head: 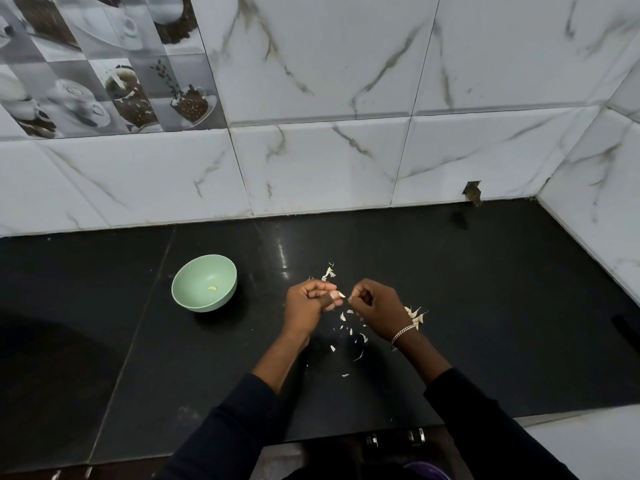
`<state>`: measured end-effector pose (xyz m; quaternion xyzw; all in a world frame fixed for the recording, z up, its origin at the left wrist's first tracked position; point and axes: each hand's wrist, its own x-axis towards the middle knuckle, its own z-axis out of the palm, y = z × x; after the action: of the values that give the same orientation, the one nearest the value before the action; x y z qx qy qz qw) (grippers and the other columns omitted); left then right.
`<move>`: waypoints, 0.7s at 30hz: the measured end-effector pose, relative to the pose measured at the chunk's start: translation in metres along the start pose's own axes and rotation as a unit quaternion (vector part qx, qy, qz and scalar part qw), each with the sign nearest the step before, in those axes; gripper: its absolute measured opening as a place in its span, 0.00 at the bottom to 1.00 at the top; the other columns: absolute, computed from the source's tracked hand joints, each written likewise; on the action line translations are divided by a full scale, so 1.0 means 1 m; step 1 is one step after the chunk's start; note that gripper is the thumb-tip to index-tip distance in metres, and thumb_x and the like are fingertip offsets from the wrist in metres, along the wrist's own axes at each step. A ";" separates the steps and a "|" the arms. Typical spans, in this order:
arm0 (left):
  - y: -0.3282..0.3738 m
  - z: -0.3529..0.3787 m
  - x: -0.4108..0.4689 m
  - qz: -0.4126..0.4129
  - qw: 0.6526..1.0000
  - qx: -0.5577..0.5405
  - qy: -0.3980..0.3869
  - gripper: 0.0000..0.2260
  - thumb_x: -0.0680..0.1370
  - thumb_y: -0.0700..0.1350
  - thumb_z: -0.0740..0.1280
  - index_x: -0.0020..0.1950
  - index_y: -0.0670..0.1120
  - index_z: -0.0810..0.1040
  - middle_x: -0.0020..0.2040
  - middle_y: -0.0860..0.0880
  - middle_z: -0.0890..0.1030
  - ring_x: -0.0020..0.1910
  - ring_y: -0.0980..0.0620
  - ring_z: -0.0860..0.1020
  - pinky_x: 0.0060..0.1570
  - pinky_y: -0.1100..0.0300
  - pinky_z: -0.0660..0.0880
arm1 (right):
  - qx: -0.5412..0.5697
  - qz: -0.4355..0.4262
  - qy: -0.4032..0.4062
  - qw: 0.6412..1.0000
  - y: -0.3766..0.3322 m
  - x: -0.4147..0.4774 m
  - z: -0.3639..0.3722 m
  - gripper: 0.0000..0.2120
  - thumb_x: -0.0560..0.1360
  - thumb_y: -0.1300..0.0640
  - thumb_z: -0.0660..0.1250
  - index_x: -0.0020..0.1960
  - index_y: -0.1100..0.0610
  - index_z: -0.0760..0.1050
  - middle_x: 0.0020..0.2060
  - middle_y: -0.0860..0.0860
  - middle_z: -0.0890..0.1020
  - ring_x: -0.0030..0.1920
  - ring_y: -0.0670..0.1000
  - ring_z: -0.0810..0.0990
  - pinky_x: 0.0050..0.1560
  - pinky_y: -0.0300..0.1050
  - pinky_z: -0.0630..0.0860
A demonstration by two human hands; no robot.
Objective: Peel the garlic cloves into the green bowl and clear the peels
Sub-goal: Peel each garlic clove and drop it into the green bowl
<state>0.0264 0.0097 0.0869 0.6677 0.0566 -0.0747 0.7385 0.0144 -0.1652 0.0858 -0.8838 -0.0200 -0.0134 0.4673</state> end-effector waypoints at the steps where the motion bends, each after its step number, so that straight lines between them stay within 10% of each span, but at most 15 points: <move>1: 0.000 0.000 0.000 -0.001 1.000 -0.002 0.003 0.05 0.74 0.30 0.73 0.48 0.37 0.83 0.40 0.39 0.86 0.40 0.46 0.86 0.47 0.55 0.82 | -0.002 0.017 -0.010 1.000 0.003 0.000 0.000 0.06 0.76 0.60 0.68 0.40 0.57 0.77 0.31 0.53 0.82 0.30 0.50 0.80 0.38 0.48 0.79; 13: -0.018 -0.002 0.001 -0.029 0.999 0.039 0.025 0.02 0.76 0.31 0.72 0.44 0.36 0.82 0.39 0.39 0.85 0.36 0.49 0.85 0.44 0.59 0.83 | -0.024 0.128 -0.057 0.990 0.020 0.000 0.004 0.08 0.77 0.65 0.63 0.46 0.58 0.80 0.31 0.56 0.83 0.23 0.47 0.77 0.24 0.38 0.73; 21: -0.020 0.003 0.000 -0.052 0.996 0.070 0.016 0.07 0.75 0.28 0.69 0.41 0.38 0.81 0.36 0.43 0.83 0.33 0.52 0.83 0.35 0.66 0.78 | -0.025 0.108 -0.072 0.991 0.015 0.000 0.005 0.07 0.76 0.66 0.68 0.47 0.58 0.84 0.34 0.50 0.83 0.29 0.47 0.81 0.33 0.37 0.79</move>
<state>0.0229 0.0049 0.0680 0.7151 0.0980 -0.1058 0.6840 0.0151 -0.1694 0.0712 -0.8908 0.0425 0.1007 0.4411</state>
